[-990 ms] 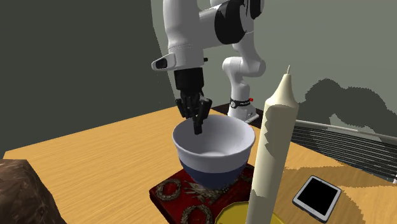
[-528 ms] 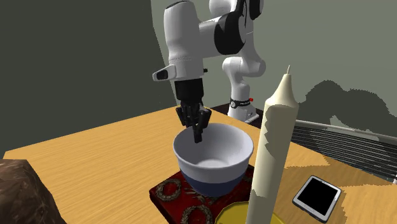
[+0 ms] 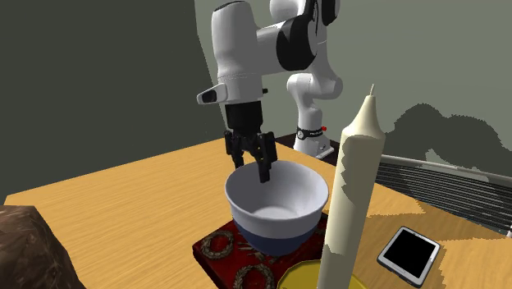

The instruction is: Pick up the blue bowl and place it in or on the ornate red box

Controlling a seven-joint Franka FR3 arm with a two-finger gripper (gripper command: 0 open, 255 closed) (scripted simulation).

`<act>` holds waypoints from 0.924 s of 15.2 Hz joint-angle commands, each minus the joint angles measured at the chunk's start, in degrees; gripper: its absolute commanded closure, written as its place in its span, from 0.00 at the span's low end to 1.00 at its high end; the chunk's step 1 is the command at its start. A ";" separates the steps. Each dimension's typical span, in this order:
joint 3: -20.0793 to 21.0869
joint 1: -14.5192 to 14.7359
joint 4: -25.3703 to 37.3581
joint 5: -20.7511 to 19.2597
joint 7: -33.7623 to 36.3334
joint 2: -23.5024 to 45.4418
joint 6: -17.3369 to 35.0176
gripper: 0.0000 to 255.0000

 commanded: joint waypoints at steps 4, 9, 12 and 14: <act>-0.15 -0.44 1.10 0.05 -0.04 -2.02 -3.17 0.00; -0.29 -0.81 2.35 0.06 -0.05 -3.62 -6.07 0.00; -0.29 -0.81 2.35 0.06 -0.05 -3.62 -6.07 0.00; -0.29 -0.81 2.35 0.06 -0.05 -3.62 -6.07 0.00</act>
